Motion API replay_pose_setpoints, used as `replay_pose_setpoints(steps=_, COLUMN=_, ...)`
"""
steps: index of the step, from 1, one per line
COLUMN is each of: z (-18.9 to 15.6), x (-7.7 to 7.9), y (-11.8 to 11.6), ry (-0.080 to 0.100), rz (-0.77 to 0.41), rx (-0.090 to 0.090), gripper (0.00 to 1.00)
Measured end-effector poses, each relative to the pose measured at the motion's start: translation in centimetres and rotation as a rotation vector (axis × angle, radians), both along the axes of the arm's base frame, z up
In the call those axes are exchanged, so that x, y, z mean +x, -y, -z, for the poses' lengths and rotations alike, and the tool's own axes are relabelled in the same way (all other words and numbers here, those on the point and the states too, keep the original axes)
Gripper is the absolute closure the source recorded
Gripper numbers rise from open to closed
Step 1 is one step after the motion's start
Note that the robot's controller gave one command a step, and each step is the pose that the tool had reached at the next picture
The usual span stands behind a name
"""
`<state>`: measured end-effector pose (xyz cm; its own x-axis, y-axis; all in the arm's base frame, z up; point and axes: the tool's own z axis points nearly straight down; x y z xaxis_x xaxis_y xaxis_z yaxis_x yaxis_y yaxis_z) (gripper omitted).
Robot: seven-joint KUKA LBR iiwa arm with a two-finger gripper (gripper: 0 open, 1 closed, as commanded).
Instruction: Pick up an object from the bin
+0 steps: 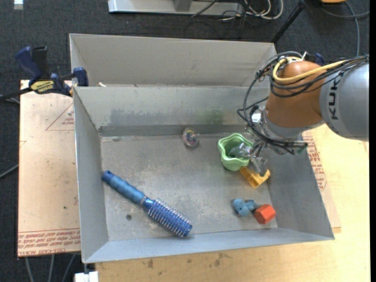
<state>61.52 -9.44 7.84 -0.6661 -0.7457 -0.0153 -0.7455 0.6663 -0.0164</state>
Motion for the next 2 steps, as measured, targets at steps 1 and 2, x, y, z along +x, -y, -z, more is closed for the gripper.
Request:
replay_pose_setpoints(steps=1, z=-11.0, x=-2.8, y=-1.0, ry=-0.013, rz=0.010, rx=0.000, gripper=1.00)
replay_pose_setpoints(steps=2, z=-25.8, x=-3.0, y=0.0, ry=-0.010, rz=0.126, rx=0.001, gripper=1.00)
